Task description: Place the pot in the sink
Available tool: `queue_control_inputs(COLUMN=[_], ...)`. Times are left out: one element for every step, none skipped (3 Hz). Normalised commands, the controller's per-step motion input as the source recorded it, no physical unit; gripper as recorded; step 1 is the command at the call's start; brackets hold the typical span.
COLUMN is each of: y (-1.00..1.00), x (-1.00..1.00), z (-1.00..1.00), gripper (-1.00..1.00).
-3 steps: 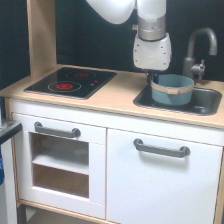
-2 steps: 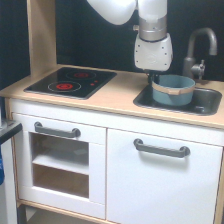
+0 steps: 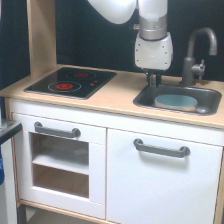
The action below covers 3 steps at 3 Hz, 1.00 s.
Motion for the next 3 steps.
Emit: queue_control_inputs(y=[-0.08, -0.09, -0.09], x=[-0.01, -0.15, -0.2], z=[0.41, 0.52, 0.54], gripper=[1.0, 1.0, 1.0])
